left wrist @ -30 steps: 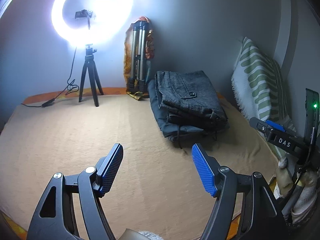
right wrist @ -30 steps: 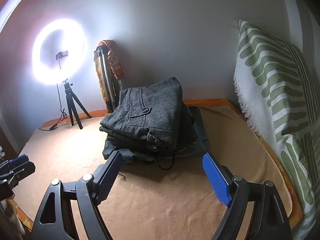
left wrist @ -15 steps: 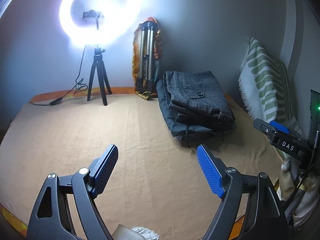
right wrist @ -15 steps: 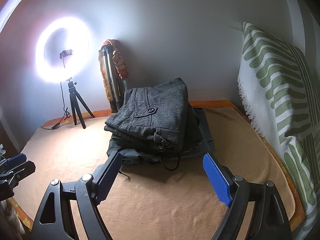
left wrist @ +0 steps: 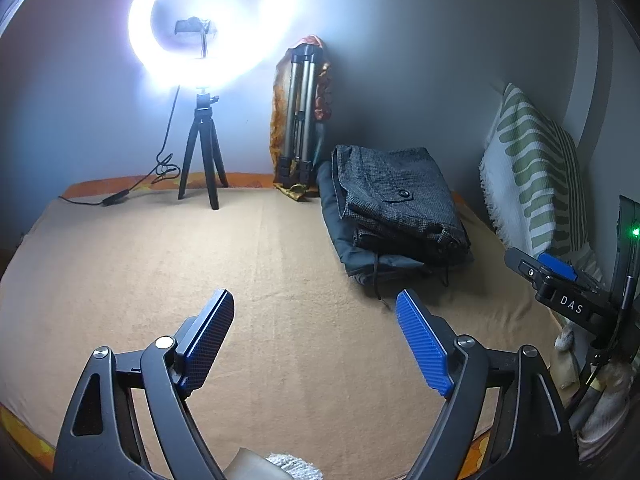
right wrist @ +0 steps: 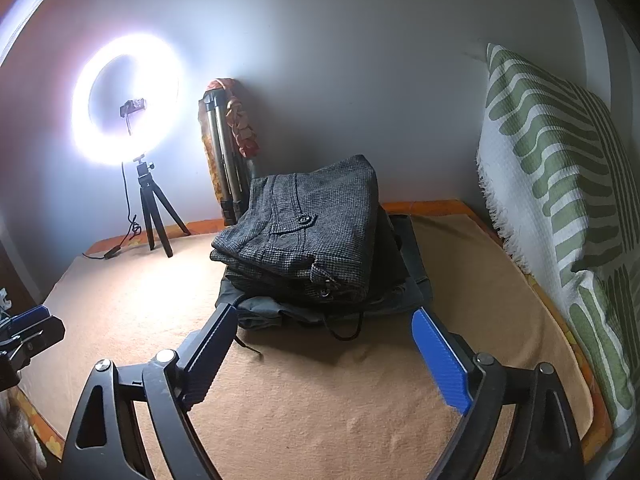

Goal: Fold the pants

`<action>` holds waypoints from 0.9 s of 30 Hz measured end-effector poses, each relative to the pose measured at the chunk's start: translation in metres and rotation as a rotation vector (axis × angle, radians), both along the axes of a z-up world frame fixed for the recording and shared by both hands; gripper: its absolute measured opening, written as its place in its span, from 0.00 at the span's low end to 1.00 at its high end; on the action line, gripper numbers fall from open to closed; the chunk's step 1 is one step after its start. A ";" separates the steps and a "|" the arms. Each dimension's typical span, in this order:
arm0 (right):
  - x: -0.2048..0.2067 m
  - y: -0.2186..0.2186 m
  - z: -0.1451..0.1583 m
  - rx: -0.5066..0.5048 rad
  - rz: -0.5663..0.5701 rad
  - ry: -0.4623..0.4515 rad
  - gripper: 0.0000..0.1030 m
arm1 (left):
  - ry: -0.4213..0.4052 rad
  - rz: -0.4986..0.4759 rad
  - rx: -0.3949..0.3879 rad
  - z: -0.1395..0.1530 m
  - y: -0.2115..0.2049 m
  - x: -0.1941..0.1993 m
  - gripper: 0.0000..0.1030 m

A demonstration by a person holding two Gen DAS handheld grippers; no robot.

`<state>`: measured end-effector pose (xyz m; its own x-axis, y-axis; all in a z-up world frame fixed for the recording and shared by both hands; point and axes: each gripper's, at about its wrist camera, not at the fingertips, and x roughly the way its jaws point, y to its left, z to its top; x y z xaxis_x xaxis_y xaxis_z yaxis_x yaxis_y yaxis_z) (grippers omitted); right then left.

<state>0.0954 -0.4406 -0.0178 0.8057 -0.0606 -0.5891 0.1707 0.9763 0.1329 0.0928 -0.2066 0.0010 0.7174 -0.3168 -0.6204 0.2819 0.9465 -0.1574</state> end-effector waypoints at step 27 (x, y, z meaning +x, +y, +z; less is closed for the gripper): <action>-0.002 0.004 -0.001 0.012 0.012 -0.010 0.97 | -0.001 -0.019 0.005 0.002 -0.007 -0.004 0.82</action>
<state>0.0935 -0.4362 -0.0186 0.8124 -0.0438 -0.5814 0.1574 0.9766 0.1463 0.0888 -0.2135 0.0028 0.7117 -0.3271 -0.6217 0.2998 0.9418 -0.1522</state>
